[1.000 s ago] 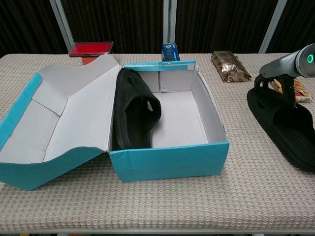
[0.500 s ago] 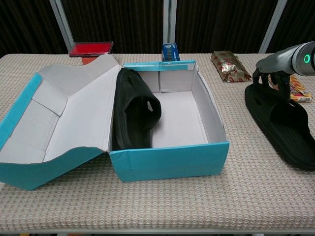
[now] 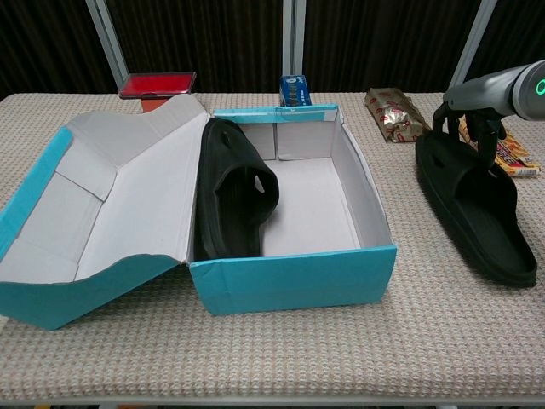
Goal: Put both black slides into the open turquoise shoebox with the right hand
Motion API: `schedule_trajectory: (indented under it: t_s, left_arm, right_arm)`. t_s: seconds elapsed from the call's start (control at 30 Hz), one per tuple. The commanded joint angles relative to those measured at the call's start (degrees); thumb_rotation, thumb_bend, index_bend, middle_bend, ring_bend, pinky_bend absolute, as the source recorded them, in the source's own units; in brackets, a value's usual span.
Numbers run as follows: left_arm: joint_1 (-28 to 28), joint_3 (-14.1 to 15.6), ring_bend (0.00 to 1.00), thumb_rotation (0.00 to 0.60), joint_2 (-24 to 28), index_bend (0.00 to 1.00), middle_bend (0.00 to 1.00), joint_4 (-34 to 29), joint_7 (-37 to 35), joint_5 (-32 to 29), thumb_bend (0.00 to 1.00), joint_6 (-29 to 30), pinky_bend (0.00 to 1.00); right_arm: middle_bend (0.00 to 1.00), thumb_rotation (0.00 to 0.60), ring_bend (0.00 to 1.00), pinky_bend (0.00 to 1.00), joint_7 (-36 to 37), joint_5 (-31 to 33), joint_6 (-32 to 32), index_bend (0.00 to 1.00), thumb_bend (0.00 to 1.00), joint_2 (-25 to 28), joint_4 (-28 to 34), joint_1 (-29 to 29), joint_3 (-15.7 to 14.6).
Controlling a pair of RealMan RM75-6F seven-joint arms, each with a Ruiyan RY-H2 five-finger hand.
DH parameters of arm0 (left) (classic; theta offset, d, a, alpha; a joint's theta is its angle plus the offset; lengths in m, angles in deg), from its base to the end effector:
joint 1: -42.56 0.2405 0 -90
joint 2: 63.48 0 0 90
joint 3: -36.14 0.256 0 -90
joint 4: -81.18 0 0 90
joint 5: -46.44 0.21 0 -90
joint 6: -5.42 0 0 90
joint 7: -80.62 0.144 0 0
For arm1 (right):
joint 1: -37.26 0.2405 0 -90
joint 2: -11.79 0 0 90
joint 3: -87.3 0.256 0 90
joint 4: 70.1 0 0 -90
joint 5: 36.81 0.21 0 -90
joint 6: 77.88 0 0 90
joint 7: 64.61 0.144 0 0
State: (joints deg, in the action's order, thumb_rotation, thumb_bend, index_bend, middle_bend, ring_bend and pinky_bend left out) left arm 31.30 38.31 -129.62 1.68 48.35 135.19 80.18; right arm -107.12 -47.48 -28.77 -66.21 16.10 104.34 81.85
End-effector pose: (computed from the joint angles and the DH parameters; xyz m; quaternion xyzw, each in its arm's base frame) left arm -0.3460 0.2010 0.1365 -0.5748 -0.5374 -0.4258 0.4467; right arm -0.1774 -0.3987 0.0295 0.7483 -0.3988 0.0954 0.5215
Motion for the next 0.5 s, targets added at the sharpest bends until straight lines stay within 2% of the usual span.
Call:
schedule_trajectory:
  t_s: [0.03,0.5]
  left_arm:
    - [-0.02,0.02,0.12,0.600,0.12,0.18,0.22,-0.16,0.05,0.11,0.04,0.08,0.18]
    - [-1.12,-0.62,0.12,0.600,0.38,0.18,0.22,-2.39,2.00,-0.08,0.04,-0.69,0.18]
  right_arm:
    - [0.47,0.600,0.38,0.57,4.90,-4.10,-0.18,0.51,0.20,3.58,3.13,-2.19,3.22]
    - [0.50,0.600,0.42,0.61,21.46,-21.49,4.72,0.55,0.21,24.67,23.87,-10.26,14.17]
